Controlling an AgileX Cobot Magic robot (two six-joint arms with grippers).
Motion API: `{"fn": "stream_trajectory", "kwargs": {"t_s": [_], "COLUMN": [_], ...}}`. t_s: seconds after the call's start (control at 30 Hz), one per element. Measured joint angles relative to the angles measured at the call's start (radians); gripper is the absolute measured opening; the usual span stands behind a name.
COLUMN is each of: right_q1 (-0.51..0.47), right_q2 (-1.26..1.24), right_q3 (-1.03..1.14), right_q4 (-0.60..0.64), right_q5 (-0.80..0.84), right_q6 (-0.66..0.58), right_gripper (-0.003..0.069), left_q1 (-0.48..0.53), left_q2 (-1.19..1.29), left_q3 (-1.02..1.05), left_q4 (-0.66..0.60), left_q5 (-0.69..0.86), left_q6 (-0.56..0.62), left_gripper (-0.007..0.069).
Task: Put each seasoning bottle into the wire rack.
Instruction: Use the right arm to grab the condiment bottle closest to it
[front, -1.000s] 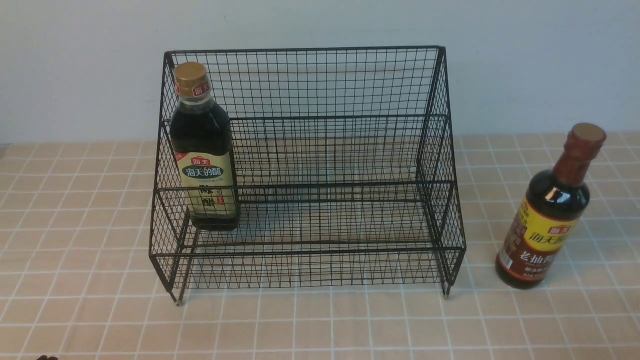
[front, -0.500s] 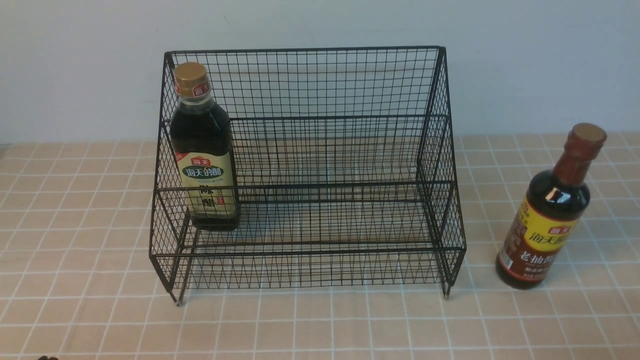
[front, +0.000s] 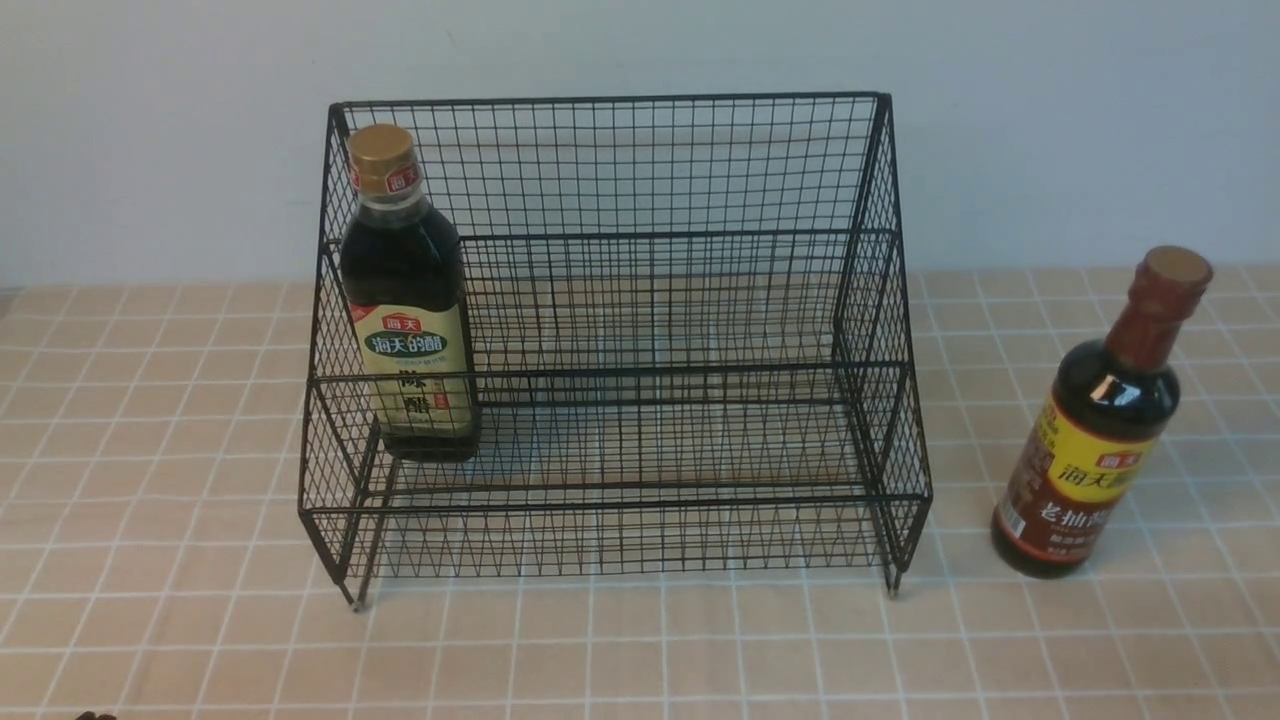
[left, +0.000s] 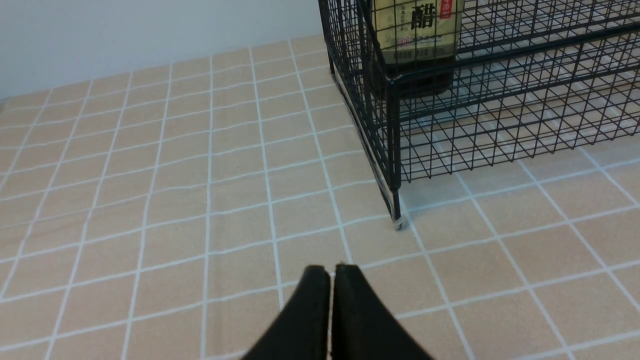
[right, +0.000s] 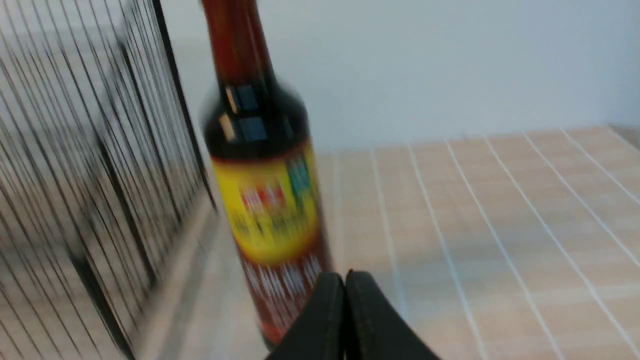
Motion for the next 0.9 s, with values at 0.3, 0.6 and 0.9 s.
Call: {"fn": "stream_trajectory", "kwargs": {"t_s": [0.3, 0.6, 0.9], "right_q1": [0.000, 0.000, 0.000], "right_q2": [0.000, 0.000, 0.313], "right_q3": [0.000, -0.033, -0.422], "right_q4": [0.111, 0.112, -0.107], "right_q5": [-0.293, -0.367, -0.110], "right_q6": [0.065, 0.100, 0.103], "right_gripper": [-0.0015, -0.0015, -0.0015], "left_q1": [0.000, 0.000, 0.000], "left_q2": [0.000, 0.000, 0.000], "left_q3": [0.000, 0.000, 0.000], "left_q4": [0.000, 0.000, 0.000], "left_q5": [0.000, 0.000, 0.000], "left_q6": [0.000, 0.000, 0.000], "left_gripper": [-0.0007, -0.0007, -0.0007]}}
